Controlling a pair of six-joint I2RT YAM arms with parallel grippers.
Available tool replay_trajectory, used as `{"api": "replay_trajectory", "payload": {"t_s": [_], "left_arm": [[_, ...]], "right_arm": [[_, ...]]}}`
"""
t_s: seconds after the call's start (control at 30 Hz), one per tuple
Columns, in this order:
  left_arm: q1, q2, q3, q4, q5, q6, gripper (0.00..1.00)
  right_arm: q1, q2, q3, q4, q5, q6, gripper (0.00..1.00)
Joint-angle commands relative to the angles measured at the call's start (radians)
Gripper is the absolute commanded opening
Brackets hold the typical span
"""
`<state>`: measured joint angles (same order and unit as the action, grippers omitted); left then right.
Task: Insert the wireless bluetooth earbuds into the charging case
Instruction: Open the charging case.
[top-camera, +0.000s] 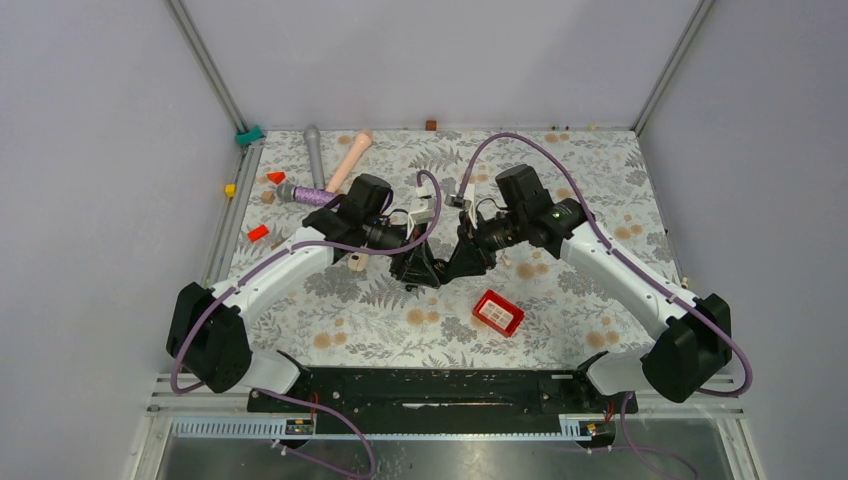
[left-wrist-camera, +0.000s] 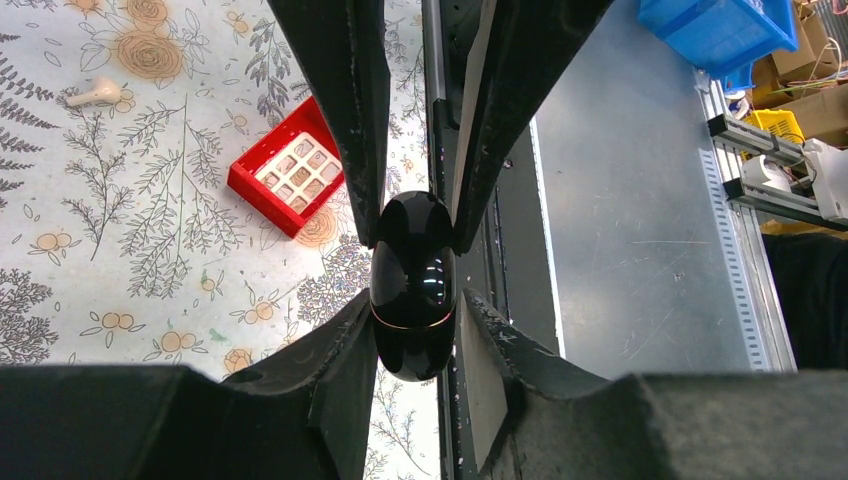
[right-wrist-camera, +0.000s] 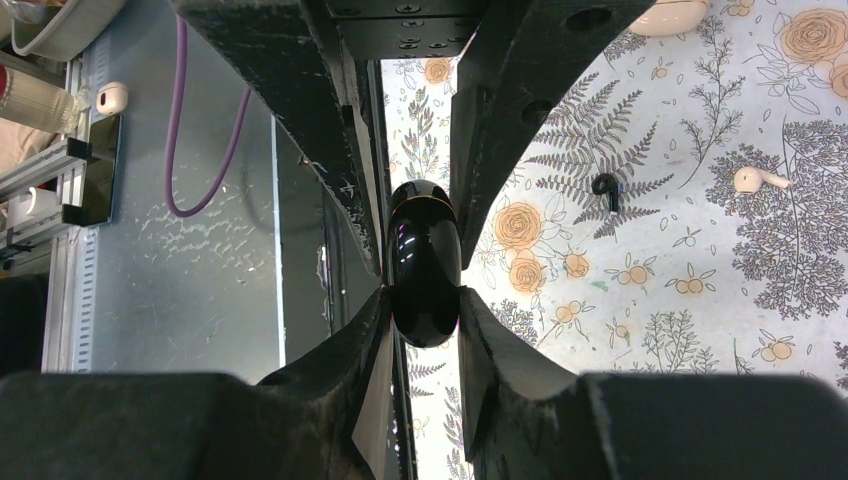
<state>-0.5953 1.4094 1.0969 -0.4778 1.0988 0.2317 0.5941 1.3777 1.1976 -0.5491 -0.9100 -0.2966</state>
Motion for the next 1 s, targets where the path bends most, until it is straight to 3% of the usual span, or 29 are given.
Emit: {"api": "replay_trajectory", "payload": {"t_s": [0.0,0.1,0.2,0.33,0.63,0.97], "left_arm": [[-0.005,0.0,0.042,0.022,0.048,0.007,0.35],[-0.005,0.002,0.045,0.021,0.051,0.005,0.32],[-0.004,0.001,0.049,0.02,0.049,0.003,0.19],[-0.004,-0.007,0.051,0.003,0.033,0.025,0.01],[-0.004,-0.052,0.053,-0.088,0.012,0.148,0.0],[-0.005,-0.042,0.062,-0.111,0.019,0.167,0.0]], "right_arm": [[0.011,0.004,0.045,0.001,-0.014,-0.018,0.19],[0.012,0.006,0.044,0.003,-0.01,-0.017,0.19],[0.012,0.005,0.04,0.009,-0.009,-0.015,0.2],[0.011,0.006,0.043,0.011,-0.001,-0.013,0.28],[0.009,-0.006,0.046,0.027,0.072,-0.012,0.65],[-0.036,-0.097,-0.007,0.133,0.22,0.025,0.71]]}}
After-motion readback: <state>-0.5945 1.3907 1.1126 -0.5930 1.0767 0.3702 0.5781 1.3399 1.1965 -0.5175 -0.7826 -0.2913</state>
